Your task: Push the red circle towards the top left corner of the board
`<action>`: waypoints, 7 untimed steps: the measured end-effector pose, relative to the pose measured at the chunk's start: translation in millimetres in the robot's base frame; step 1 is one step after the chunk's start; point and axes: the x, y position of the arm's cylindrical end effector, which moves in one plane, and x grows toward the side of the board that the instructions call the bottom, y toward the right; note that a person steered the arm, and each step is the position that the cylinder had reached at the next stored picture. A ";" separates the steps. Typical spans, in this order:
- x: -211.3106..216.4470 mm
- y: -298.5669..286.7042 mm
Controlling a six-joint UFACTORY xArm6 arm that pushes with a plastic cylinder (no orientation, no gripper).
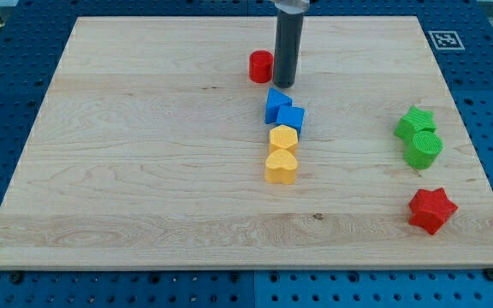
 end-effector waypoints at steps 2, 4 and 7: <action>-45.5 -144.0; -35.8 -58.6; -71.8 -177.6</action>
